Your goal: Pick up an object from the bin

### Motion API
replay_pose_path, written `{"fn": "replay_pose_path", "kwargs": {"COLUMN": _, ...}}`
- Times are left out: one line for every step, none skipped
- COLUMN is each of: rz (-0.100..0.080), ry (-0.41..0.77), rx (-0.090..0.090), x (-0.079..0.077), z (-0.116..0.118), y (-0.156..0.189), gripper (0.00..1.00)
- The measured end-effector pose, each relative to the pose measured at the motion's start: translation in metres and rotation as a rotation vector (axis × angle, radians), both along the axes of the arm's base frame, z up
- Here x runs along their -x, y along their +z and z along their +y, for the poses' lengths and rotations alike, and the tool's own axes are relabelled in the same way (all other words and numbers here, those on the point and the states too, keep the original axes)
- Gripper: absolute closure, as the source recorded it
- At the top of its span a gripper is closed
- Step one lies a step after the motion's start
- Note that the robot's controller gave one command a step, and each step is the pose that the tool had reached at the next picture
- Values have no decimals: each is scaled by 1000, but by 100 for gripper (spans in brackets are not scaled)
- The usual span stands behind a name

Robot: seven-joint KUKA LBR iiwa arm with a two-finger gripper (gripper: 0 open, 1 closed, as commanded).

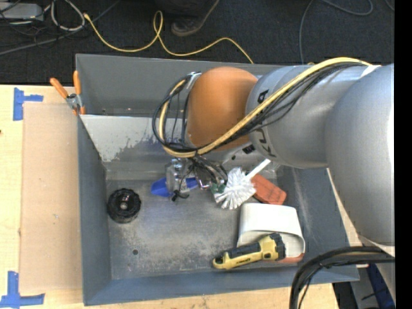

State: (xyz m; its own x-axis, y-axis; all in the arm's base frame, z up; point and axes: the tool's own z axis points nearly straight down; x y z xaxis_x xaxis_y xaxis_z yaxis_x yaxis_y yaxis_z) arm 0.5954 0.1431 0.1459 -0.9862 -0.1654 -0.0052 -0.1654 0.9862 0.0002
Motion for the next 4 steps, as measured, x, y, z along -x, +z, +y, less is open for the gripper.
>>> {"fn": "replay_pose_path", "kwargs": {"rz": 2, "ry": -54, "rx": -1, "x": 11, "z": -6, "y": 31, "gripper": 100}}
{"fn": "replay_pose_path", "kwargs": {"rz": 0, "ry": -85, "rx": 0, "x": 10, "z": -6, "y": 39, "gripper": 0}}
{"fn": "replay_pose_path", "kwargs": {"rz": 0, "ry": 1, "rx": 0, "x": 5, "z": -7, "y": 30, "gripper": 0}}
{"fn": "replay_pose_path", "kwargs": {"rz": -10, "ry": 40, "rx": -2, "x": 0, "z": -11, "y": 9, "gripper": 0}}
